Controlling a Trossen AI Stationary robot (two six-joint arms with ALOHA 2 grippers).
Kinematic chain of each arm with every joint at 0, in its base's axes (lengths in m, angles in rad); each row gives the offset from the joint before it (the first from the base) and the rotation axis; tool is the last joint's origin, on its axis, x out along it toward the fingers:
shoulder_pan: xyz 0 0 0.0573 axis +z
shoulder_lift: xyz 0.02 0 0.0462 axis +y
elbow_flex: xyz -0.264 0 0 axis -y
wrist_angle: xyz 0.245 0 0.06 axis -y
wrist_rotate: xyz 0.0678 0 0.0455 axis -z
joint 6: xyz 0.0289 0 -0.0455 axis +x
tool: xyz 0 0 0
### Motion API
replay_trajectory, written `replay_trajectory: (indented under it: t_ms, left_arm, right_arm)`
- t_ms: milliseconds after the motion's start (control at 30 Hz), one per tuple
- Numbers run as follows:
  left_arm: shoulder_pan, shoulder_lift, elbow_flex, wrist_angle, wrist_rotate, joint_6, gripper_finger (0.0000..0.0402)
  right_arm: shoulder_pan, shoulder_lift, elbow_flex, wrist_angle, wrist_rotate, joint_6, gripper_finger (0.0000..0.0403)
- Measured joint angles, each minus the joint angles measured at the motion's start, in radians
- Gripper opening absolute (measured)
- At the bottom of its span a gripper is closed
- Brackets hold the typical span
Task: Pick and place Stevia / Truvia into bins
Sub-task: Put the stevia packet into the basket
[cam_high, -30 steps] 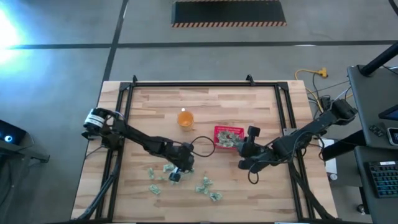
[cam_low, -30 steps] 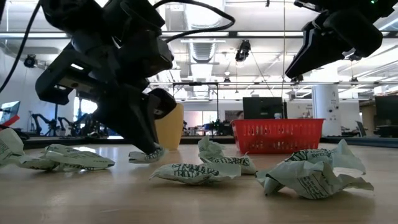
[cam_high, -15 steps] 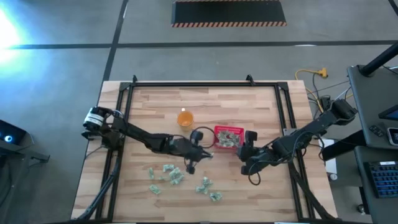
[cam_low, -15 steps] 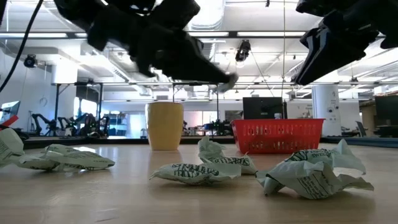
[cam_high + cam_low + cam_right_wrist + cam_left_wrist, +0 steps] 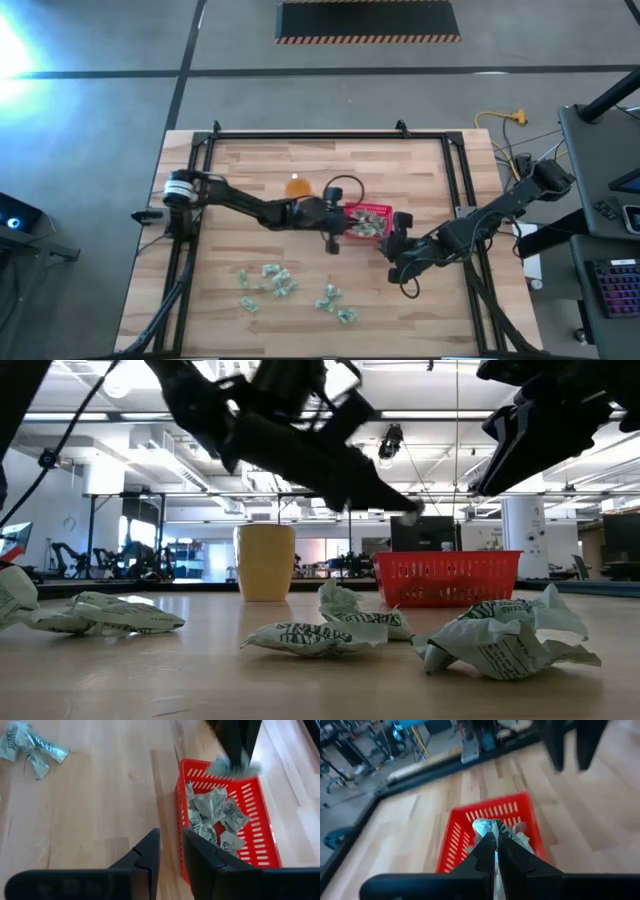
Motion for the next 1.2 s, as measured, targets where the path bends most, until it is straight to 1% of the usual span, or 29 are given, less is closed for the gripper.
replay_trajectory:
  t_ms: [167,267,400,500,633,700,800,867,933,1067,1200]
  left_arm:
    - [0.012,0.074,0.078,-0.037,0.000,0.000,0.0000]
    - [0.016,0.081,0.101,-0.091,-0.008,0.001,0.0000]
    - [0.020,0.075,0.109,-0.114,-0.011,0.001,0.0006]
    - [0.020,0.070,0.113,-0.115,-0.010,0.007,0.0031]
    - [0.020,0.069,0.112,-0.124,-0.010,0.008,0.0080]
    - [0.020,0.064,0.112,-0.140,-0.011,0.006,0.0106]
    - [0.015,0.028,0.111,-0.218,-0.011,0.001,0.0135]
    - [0.008,-0.016,0.108,-0.321,-0.010,-0.002,0.0148]
    - [-0.001,-0.052,0.107,-0.405,-0.010,-0.026,0.0155]
    - [-0.029,-0.136,0.098,-0.591,-0.009,-0.085,0.0157]
    - [-0.069,-0.194,0.077,-0.730,-0.006,-0.138,0.0157]
  right_arm:
    - [0.003,0.000,0.000,0.001,-0.021,0.000,0.0070]
    - [0.003,0.000,0.000,0.001,-0.039,0.000,0.0073]
    - [0.003,0.000,0.000,0.003,-0.043,-0.002,0.0071]
    - [0.003,0.000,0.000,0.009,-0.044,0.000,0.0068]
    - [0.003,0.000,-0.012,0.070,-0.055,-0.002,0.0073]
    - [0.003,0.000,-0.025,0.118,-0.083,-0.019,0.0077]
    - [0.003,0.007,-0.052,0.248,-0.143,-0.084,0.0084]
    - [0.003,0.022,-0.070,0.354,-0.193,-0.142,0.0087]
    - [0.003,0.050,-0.086,0.480,-0.261,-0.201,0.0090]
    - [0.003,0.130,-0.106,0.670,-0.388,-0.284,0.0090]
    - [0.001,0.208,-0.101,0.746,-0.453,-0.295,0.0087]
